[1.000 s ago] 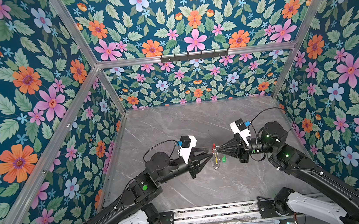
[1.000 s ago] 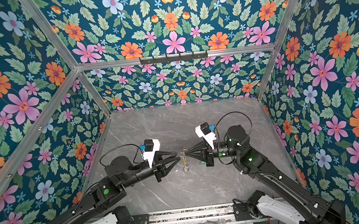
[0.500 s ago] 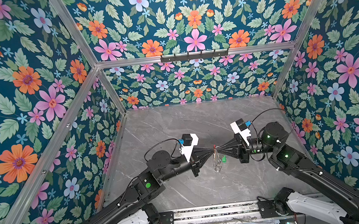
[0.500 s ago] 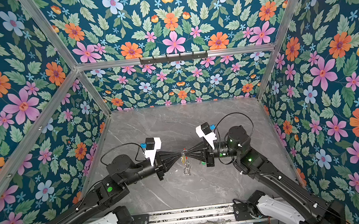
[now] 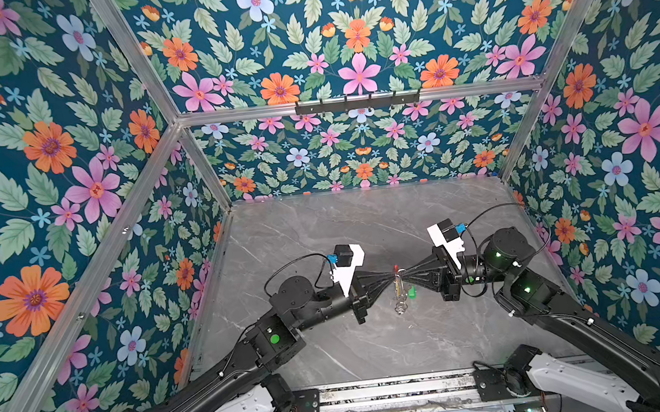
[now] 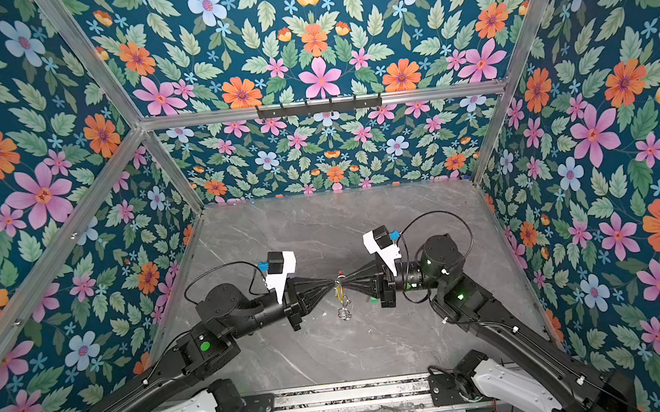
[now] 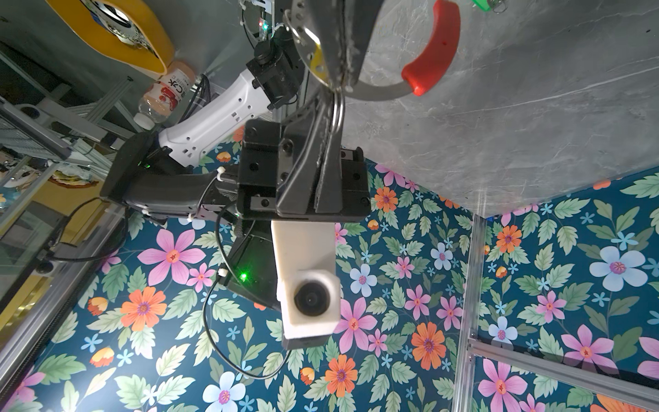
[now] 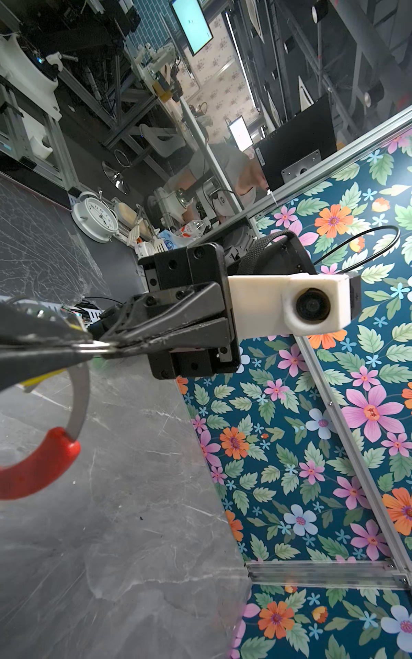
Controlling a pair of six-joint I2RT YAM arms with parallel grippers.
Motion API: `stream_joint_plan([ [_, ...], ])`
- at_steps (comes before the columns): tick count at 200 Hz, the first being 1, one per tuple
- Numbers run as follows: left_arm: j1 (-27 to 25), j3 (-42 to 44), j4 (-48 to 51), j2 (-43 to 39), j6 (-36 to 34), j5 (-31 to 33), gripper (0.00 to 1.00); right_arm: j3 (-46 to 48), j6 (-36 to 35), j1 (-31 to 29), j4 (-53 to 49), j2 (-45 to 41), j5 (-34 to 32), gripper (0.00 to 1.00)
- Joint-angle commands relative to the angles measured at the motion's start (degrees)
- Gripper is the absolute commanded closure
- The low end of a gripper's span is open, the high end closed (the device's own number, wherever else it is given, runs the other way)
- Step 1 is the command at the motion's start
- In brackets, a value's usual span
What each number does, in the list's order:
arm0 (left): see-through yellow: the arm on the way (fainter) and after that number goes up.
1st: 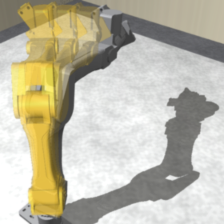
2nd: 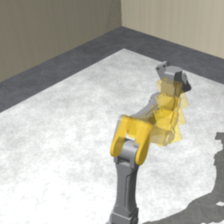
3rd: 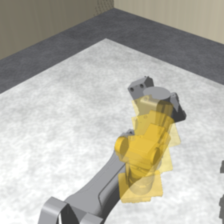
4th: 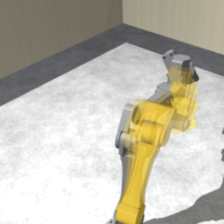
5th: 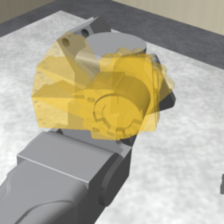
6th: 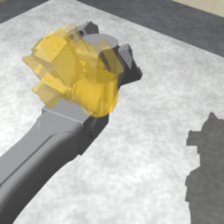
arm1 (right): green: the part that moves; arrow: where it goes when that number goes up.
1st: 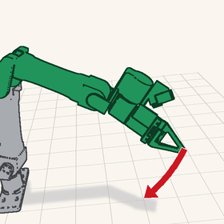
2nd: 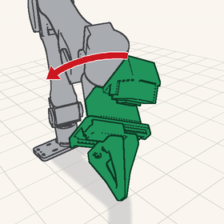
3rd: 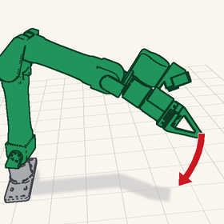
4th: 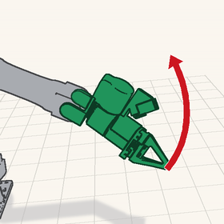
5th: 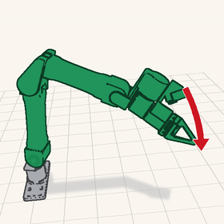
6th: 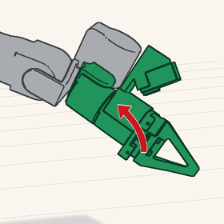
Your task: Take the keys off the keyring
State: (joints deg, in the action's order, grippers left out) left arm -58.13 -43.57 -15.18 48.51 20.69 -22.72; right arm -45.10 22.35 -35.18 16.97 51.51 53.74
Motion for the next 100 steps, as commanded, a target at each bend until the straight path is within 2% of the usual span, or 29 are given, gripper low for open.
stream_joint_plan([
  [1,-0.1,0.3,-2.3,1.1,1.1,-5.3,1.00,-0.1,0.9,-0.1,4.3,0.0,-2.3,1.00],
  [100,0.9,0.6,-1.7,4.4,5.1,-10.7,1.00,0.2,1.7,-0.1,7.3,-0.8,-5.1,1.00],
])
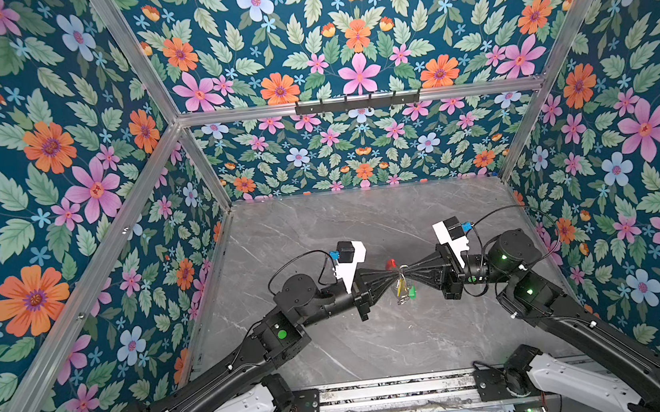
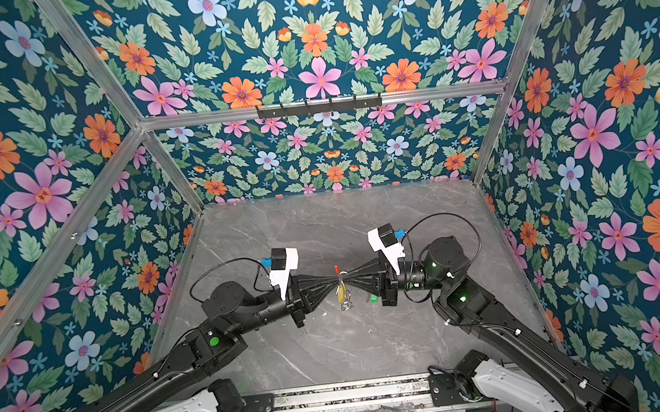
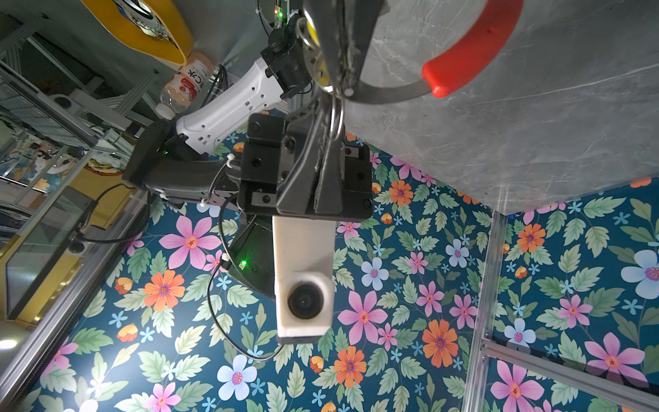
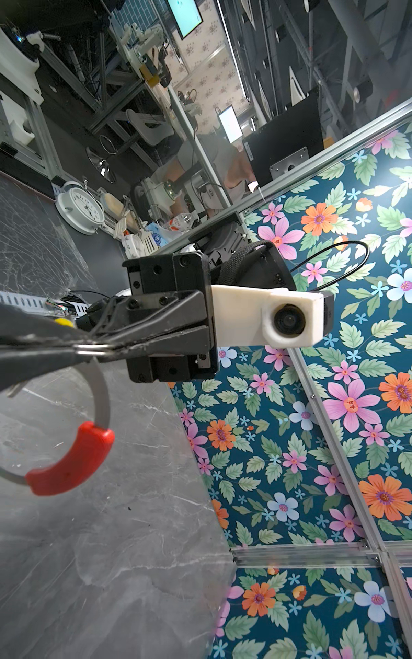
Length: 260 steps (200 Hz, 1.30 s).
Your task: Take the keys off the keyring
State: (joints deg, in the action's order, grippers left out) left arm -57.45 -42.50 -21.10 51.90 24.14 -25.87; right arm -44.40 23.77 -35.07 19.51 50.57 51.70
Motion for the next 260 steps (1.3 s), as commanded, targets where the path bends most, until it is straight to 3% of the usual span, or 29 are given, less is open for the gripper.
stream_joint_plan([
  [1,0.3,-0.5,4.3,1.0,1.7,-7.6,1.00,-0.5,0.3,-0.3,4.6,0.2,-3.1,1.00],
  [10,0.9,-0.9,5.0,1.2,2.3,-7.8,1.00,-0.5,0.2,-0.3,4.2,0.0,-3.4,1.00],
  [21,1.3,-1.2,5.6,1.2,2.7,-8.3,0.86,-0.5,0.0,-0.2,3.7,-0.4,-3.6,1.00],
  [41,1.7,-2.2,8.2,1.2,2.3,-7.8,0.78,-0.4,0.0,-0.3,3.3,-0.9,-3.5,1.00],
  [107,2.5,-4.8,17.3,-2.3,-1.2,-3.0,0.72,-0.7,-0.7,-0.2,1.6,-1.8,-3.2,1.00],
  [136,3.0,-6.4,21.5,-6.1,-4.1,1.0,0.70,-1.0,-2.7,-0.3,-0.6,-1.7,0.1,1.00],
  [150,3.0,-6.2,19.0,-7.6,-4.6,1.4,0.69,-0.7,-3.1,-0.2,-0.9,-1.5,1.3,1.00],
  [197,3.1,-4.4,4.6,-3.6,-2.4,-7.2,0.68,1.1,-0.5,-0.3,4.1,-1.0,2.1,1.00],
  [260,3.0,-3.8,0.7,-0.2,-1.7,-8.6,0.67,1.6,0.5,-0.3,5.5,-0.9,2.0,1.00],
])
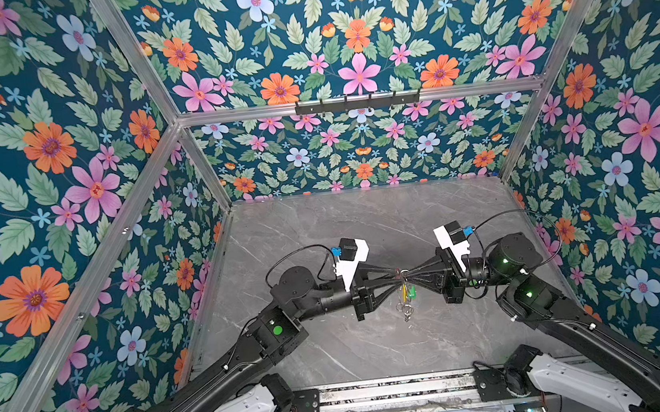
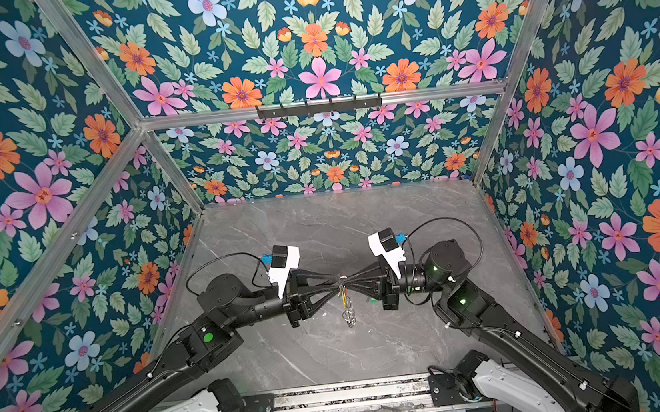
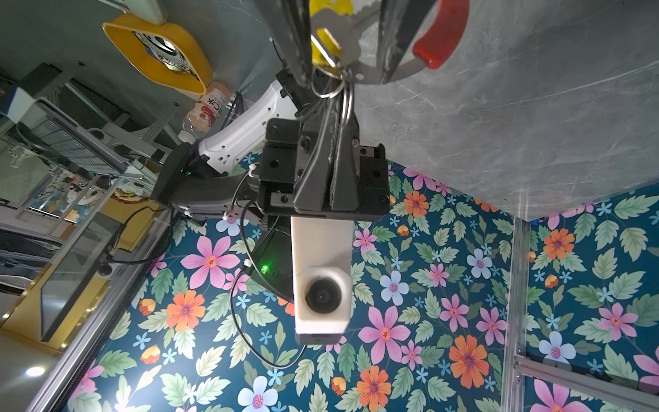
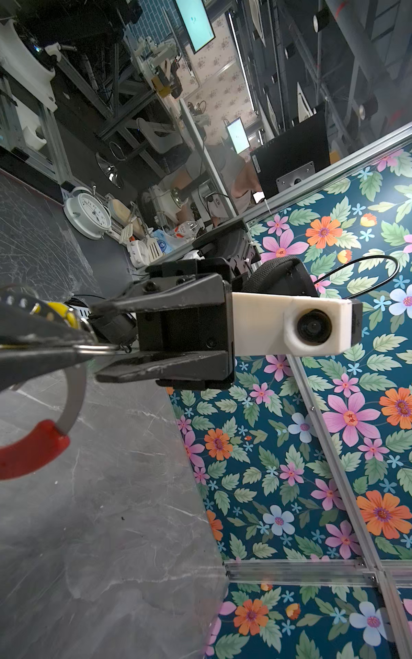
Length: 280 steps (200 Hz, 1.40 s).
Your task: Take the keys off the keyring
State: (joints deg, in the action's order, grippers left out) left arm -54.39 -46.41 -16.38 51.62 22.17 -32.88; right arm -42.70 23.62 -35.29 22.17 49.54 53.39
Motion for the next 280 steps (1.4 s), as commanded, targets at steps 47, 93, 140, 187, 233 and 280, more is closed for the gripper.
stream_joint_plan([
  [47,0.0,0.3,-4.4,1.3,0.5,-1.6,0.69,-0.2,0.8,-0.5,3.3,0.6,0.4,1.00],
  [93,0.0,0.3,-4.3,1.6,0.6,-1.5,0.85,-0.2,1.0,-0.9,3.6,0.5,0.1,1.00],
  [140,0.0,-0.7,-3.0,1.4,0.4,-1.2,1.00,0.3,0.6,-1.0,2.3,0.0,-0.4,1.00],
  [187,0.0,-6.8,12.2,1.5,-4.2,-0.1,1.00,-1.5,-7.4,-0.4,-16.1,-5.1,-5.1,0.71],
  [233,0.0,-17.6,34.8,5.0,-10.8,2.1,1.00,-3.1,-6.4,5.5,-21.0,-6.0,-3.1,0.59],
  [280,-0.3,-23.9,46.6,9.3,-15.8,0.3,1.00,-9.6,-8.3,5.5,-26.4,1.1,6.9,0.61],
])
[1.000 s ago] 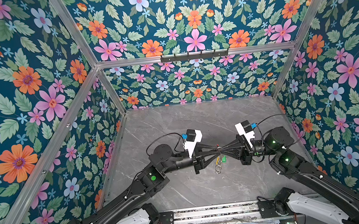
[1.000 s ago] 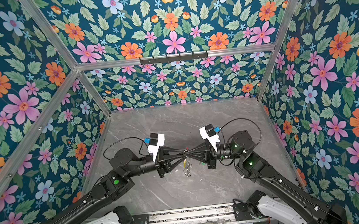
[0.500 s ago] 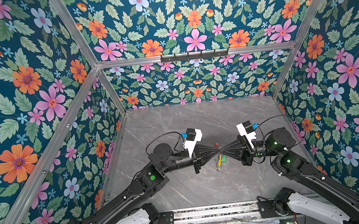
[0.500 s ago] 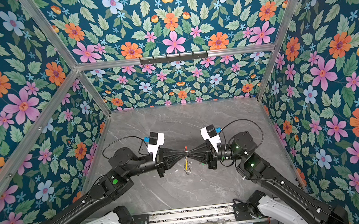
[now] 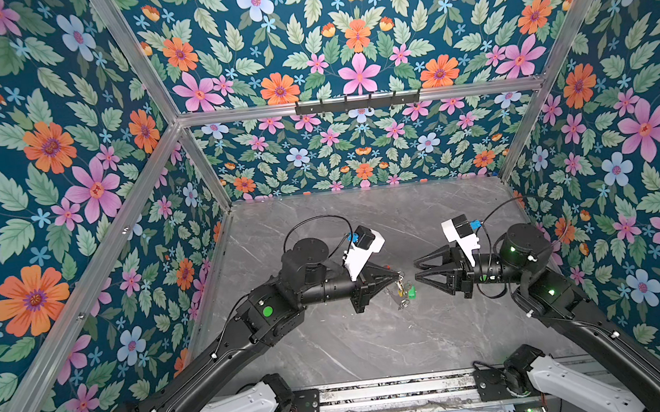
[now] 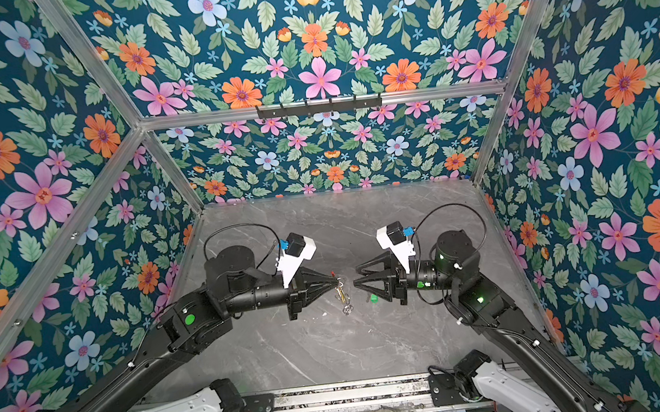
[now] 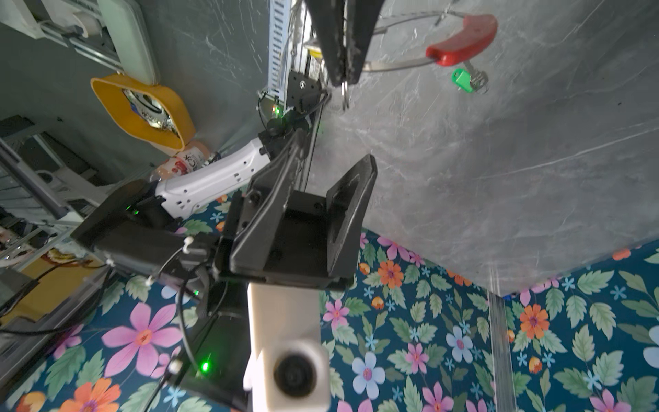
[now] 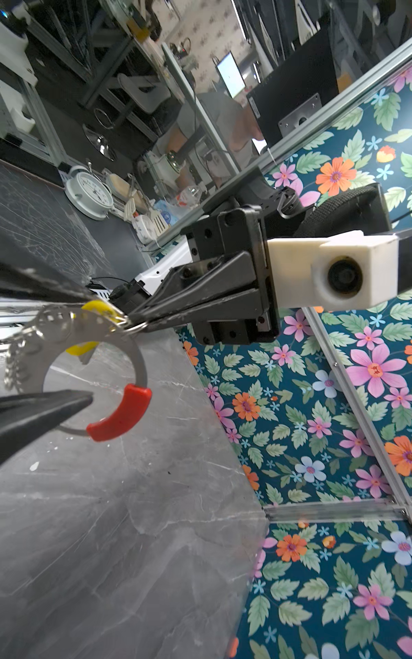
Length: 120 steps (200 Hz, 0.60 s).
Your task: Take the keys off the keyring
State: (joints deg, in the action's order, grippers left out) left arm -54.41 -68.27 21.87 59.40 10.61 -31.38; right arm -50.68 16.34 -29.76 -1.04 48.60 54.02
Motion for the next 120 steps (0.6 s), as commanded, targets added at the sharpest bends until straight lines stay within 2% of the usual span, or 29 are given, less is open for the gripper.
stream_joint_plan([
  [1,-0.3,-2.1,8.4,1.6,-4.3,-1.3,1.00,-1.7,-1.0,0.0,-3.3,2.2,6.5,0.61],
  [17,-0.6,-3.1,9.6,2.5,-5.2,-2.0,1.00,-2.5,-1.1,-0.2,-3.7,3.8,9.9,0.63],
  [53,-1.0,-5.7,12.1,4.2,-7.0,-2.9,1.00,-3.2,-3.5,-2.0,-6.2,4.9,9.6,0.69],
  [75,-1.0,-6.9,12.9,4.8,-7.5,-3.4,1.00,-4.9,-7.8,-4.5,-11.4,6.4,7.6,0.70],
  [92,-1.0,-7.3,13.3,4.9,-7.7,-3.5,1.00,-4.5,-7.3,-5.0,-10.2,6.7,7.4,0.76],
  [120,-1.0,-6.9,13.3,4.7,-7.7,-3.9,1.00,-4.4,-6.9,-5.0,-9.0,6.2,6.8,0.78],
])
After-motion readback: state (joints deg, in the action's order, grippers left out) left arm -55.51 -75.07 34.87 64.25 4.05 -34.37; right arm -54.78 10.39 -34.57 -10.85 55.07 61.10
